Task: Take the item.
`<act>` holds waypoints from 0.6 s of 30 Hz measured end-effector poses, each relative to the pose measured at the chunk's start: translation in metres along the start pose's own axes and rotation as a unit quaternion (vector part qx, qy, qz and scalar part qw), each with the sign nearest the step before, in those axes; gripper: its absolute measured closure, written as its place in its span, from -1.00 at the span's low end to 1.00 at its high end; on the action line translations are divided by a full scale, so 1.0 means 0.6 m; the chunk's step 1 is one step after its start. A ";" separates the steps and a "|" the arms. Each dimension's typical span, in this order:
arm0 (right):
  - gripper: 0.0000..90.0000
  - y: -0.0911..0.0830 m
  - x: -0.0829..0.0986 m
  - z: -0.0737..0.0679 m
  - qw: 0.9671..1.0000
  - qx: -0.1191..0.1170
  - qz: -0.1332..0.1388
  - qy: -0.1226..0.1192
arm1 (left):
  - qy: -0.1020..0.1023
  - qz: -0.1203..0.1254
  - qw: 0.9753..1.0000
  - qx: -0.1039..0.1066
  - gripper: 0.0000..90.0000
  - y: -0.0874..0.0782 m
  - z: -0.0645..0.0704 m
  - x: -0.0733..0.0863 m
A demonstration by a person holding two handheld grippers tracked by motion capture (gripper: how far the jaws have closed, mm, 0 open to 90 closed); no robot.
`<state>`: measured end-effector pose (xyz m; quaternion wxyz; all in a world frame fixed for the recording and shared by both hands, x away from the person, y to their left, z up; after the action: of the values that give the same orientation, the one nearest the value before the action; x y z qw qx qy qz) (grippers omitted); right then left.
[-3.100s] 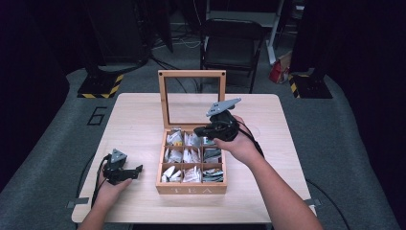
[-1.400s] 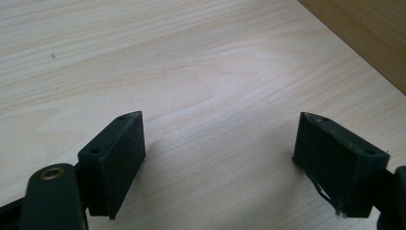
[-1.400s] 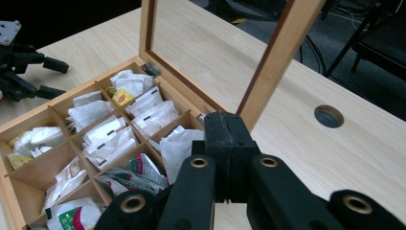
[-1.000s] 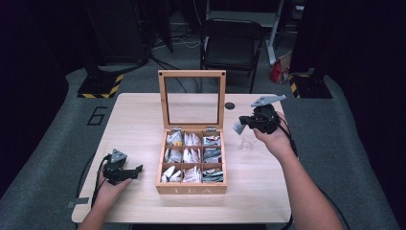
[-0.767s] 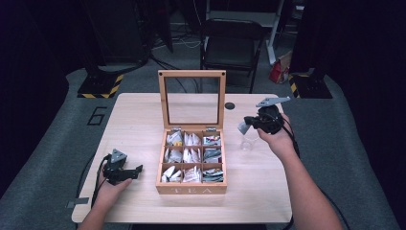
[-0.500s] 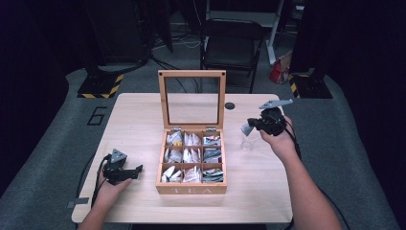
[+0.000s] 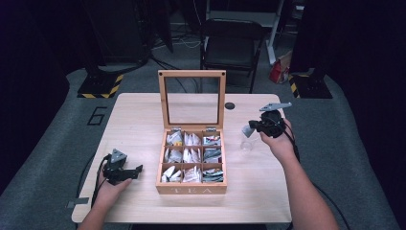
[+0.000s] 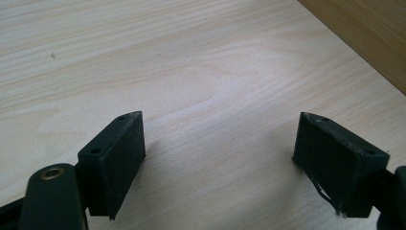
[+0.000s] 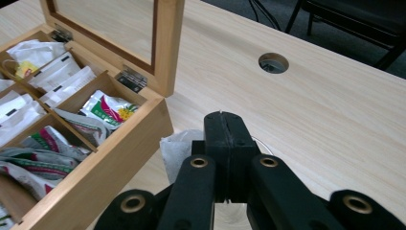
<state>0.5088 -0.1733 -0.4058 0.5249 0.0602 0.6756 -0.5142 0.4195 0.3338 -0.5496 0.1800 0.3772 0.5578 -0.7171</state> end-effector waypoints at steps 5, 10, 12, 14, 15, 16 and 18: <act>1.00 0.009 0.004 0.003 1.000 0.006 -0.003 0.001 | 0.000 0.003 1.000 -0.001 -0.60 0.001 0.000 0.000; 1.00 0.014 0.004 0.004 1.000 0.012 -0.005 0.001 | 0.000 0.004 1.000 -0.001 -0.60 0.001 0.000 0.000; 1.00 0.015 0.005 0.005 1.000 0.013 -0.007 0.002 | 0.001 0.004 1.000 -0.002 -0.60 0.001 -0.001 0.000; 1.00 0.016 0.006 0.006 1.000 0.016 -0.008 0.002 | -0.002 0.002 1.000 0.000 -0.60 0.000 0.000 0.001; 1.00 0.017 0.006 0.007 1.000 0.018 -0.007 0.003 | 0.000 0.003 1.000 -0.001 -0.60 0.001 0.000 0.000; 1.00 0.018 0.007 0.008 1.000 0.017 -0.009 -0.002 | 0.000 0.002 1.000 -0.001 -0.60 0.000 0.000 0.000; 1.00 0.021 0.010 0.008 1.000 0.019 -0.012 0.001 | -0.001 0.002 1.000 -0.001 -0.60 0.000 0.000 0.001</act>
<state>0.5166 -0.1738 -0.4180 0.5166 0.0631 0.6670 -0.5331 0.4194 0.3338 -0.5499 0.1819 0.3777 0.5576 -0.7165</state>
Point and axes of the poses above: each handheld gripper's, and its own axes: y roughly forward along the jaws, x roughly out of its underside, z roughly to its right, the point moved 3 cm from there along y, roughly forward along the jaws, and after that the axes turned 7 degrees about -y, right-handed, at the moved point
